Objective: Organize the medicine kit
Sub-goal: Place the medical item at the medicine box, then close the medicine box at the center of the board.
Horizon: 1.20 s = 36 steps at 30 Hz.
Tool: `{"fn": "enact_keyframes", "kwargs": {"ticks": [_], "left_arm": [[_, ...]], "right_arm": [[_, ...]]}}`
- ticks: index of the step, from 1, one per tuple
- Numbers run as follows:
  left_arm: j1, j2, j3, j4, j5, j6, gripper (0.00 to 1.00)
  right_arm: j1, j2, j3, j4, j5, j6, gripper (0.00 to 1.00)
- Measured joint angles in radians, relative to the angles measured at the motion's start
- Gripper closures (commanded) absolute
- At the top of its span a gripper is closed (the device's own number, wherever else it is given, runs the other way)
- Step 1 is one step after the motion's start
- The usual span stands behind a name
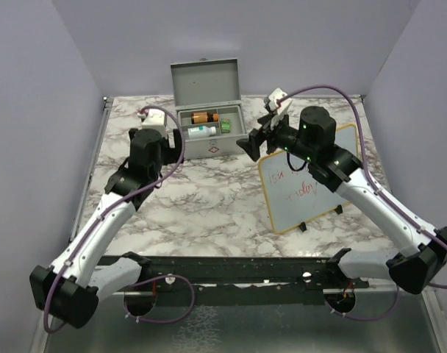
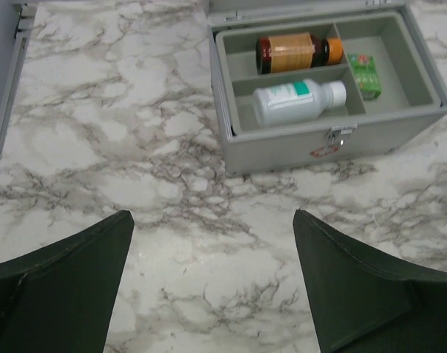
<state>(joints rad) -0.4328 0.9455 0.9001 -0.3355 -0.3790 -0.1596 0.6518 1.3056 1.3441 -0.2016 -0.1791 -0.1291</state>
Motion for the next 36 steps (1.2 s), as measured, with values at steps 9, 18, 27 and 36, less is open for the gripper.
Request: {"fn": "enact_keyframes", "kwargs": {"ticks": [9, 18, 27, 36], "left_arm": [[0.270, 0.413, 0.405, 0.080, 0.334, -0.047, 0.01], [0.514, 0.815, 0.703, 0.309, 0.784, -0.208, 0.01], [0.570, 1.135, 0.854, 0.529, 0.996, -0.316, 0.13], [0.565, 1.238, 0.928, 0.601, 0.923, -0.362, 0.63]], "right_arm": [[0.001, -0.169, -0.239, 0.047, -0.151, 0.161, 0.00], [0.001, -0.285, -0.239, 0.028, -0.149, 0.205, 0.00], [0.001, -0.154, -0.134, -0.022, -0.148, 0.218, 0.00], [0.001, -0.092, -0.096, -0.062, -0.149, 0.233, 0.00]]}}
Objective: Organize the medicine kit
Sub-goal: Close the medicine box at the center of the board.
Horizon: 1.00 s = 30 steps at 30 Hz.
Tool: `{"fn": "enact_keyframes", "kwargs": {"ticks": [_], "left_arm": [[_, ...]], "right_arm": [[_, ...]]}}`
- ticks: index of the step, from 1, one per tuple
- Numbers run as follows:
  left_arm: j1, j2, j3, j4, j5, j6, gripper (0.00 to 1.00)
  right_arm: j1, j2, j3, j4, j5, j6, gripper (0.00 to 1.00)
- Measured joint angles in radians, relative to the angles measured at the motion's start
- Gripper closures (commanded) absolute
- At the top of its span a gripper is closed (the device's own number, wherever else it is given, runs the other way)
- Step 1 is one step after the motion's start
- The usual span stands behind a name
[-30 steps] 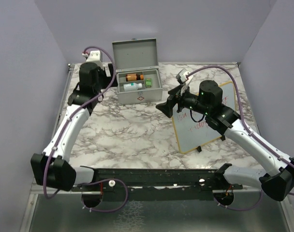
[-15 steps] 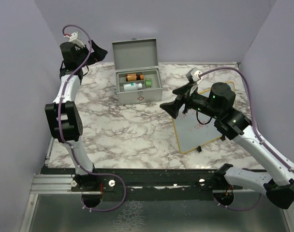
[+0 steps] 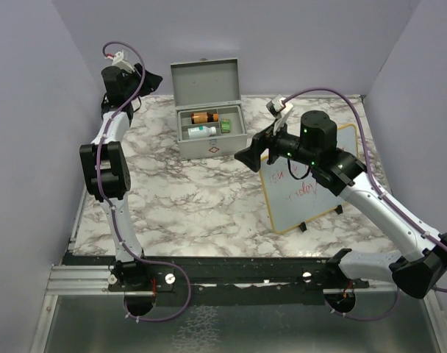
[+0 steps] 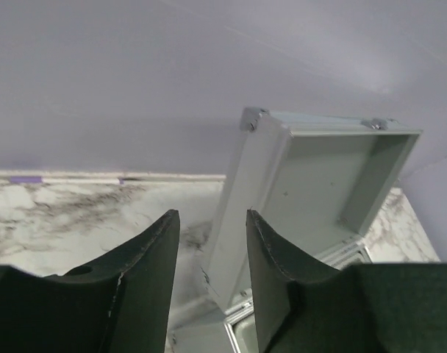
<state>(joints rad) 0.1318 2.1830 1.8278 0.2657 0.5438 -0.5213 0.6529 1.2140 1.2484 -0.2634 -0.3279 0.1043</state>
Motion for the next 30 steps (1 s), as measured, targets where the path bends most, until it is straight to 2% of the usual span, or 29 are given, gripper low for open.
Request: {"fn": "enact_keyframes", "kwargs": {"ticks": [4, 14, 22, 30], "left_arm": [[0.002, 0.054, 0.071, 0.023, -0.049, -0.034, 0.69], [0.003, 0.265, 0.225, 0.037, -0.049, -0.113, 0.69], [-0.006, 0.364, 0.343, 0.032, 0.019, -0.128, 0.68], [-0.050, 0.384, 0.414, 0.043, 0.108, -0.130, 0.62]], "right_arm": [[0.000, 0.016, 0.028, -0.023, 0.000, 0.009, 0.00], [0.000, 0.030, 0.067, -0.053, -0.009, 0.053, 0.00], [0.000, 0.093, 0.123, -0.087, -0.034, 0.080, 0.00], [0.000, 0.114, 0.134, -0.097, -0.052, 0.095, 0.00]]}}
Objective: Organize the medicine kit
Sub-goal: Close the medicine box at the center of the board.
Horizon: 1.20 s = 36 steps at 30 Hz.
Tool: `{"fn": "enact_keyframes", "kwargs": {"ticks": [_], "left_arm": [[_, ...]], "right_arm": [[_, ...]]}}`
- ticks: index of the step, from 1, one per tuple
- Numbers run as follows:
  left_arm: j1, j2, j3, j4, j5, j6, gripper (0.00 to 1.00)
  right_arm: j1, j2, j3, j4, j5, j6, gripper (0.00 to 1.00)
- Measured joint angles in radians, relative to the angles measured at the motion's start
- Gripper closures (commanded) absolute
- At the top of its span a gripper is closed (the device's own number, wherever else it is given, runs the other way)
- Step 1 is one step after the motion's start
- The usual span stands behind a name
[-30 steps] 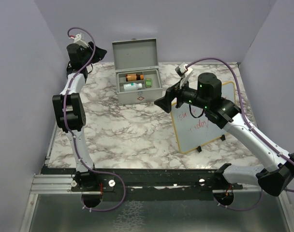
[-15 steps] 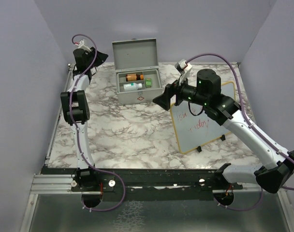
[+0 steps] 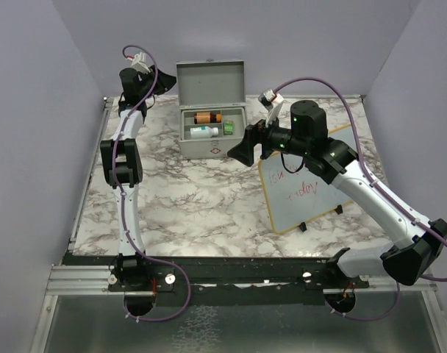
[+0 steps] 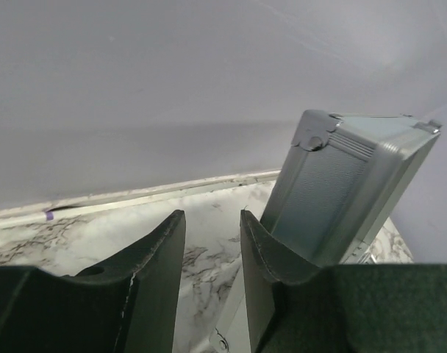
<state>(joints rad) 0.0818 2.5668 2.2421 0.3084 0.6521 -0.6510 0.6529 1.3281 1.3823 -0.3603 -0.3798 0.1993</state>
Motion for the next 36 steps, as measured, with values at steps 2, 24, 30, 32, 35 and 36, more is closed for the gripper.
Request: {"fn": "enact_keyframes", "kwargs": {"ticks": [2, 24, 30, 32, 35, 36], "left_arm": [[-0.002, 0.023, 0.039, 0.004, 0.033, -0.014, 0.62], [0.003, 0.044, 0.025, 0.211, 0.237, -0.189, 0.50], [0.003, 0.022, -0.024, 0.248, 0.256, -0.220, 0.47], [0.003, 0.009, -0.044, 0.265, 0.259, -0.224, 0.47], [0.003, -0.006, -0.063, 0.296, 0.267, -0.229, 0.47], [0.003, -0.012, -0.072, 0.306, 0.272, -0.231, 0.47]], "right_arm": [[0.000, 0.001, 0.000, -0.001, 0.001, 0.009, 0.00], [0.000, 0.032, -0.017, -0.039, 0.135, 0.024, 0.00], [-0.003, 0.145, 0.102, -0.050, 0.276, 0.034, 0.00], [-0.017, 0.180, 0.146, -0.040, 0.299, 0.035, 0.00], [-0.059, 0.233, 0.204, -0.007, 0.304, 0.045, 0.03], [-0.080, 0.257, 0.225, 0.010, 0.307, 0.053, 0.05]]}}
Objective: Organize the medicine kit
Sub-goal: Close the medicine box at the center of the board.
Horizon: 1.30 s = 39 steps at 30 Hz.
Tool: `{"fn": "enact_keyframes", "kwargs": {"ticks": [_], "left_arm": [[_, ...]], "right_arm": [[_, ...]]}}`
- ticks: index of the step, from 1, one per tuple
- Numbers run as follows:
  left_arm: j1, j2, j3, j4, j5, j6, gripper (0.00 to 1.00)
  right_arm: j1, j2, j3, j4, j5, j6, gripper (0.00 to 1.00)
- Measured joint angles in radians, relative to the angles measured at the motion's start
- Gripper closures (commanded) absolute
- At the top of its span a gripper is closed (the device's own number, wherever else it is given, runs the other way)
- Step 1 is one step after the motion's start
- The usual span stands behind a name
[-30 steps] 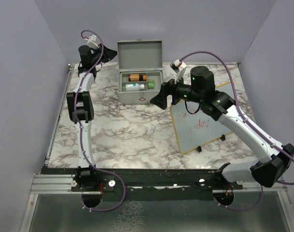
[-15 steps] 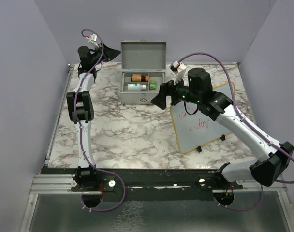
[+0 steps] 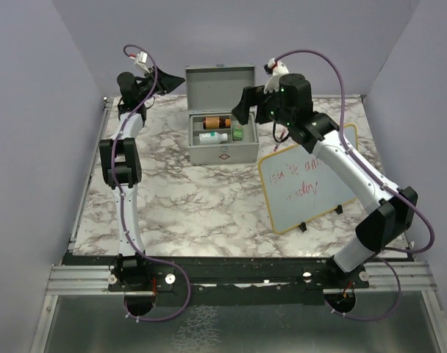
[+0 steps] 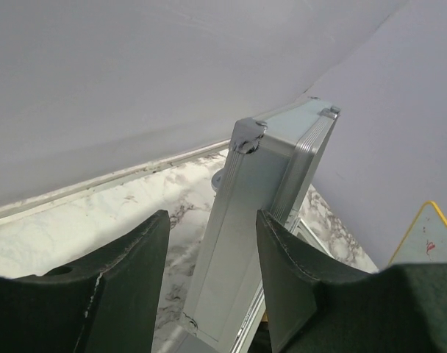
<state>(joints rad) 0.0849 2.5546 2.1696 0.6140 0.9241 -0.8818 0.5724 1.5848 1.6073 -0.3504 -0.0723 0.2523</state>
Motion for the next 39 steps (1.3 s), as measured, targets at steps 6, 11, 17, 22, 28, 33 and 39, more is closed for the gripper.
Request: {"fn": "enact_keyframes", "kwargs": {"ticks": [6, 11, 17, 22, 28, 33, 39], "left_arm": [[-0.001, -0.015, -0.018, 0.053, 0.019, -0.024, 0.47], [-0.014, -0.017, -0.017, 0.100, 0.038, -0.058, 0.47], [-0.031, -0.017, -0.006, 0.127, 0.055, -0.081, 0.46], [-0.033, -0.023, -0.021, 0.138, 0.051, -0.058, 0.47], [-0.046, -0.101, -0.134, 0.140, 0.019, 0.054, 0.49], [-0.066, -0.220, -0.290, 0.140, -0.043, 0.197, 0.55], [-0.074, -0.296, -0.366, 0.140, -0.079, 0.311, 0.58]], "right_arm": [[-0.123, 0.193, 0.154, 0.099, 0.008, 0.029, 0.20], [-0.244, 0.316, 0.214, 0.149, -0.045, 0.063, 0.30], [-0.320, 0.384, 0.254, 0.171, -0.117, 0.084, 0.36], [-0.311, 0.385, 0.251, 0.191, -0.166, 0.084, 0.36], [-0.304, 0.384, 0.225, 0.210, -0.196, 0.084, 0.36], [-0.304, 0.384, 0.220, 0.224, -0.210, 0.086, 0.36], [-0.304, 0.384, 0.185, 0.230, -0.211, 0.088, 0.36]]}}
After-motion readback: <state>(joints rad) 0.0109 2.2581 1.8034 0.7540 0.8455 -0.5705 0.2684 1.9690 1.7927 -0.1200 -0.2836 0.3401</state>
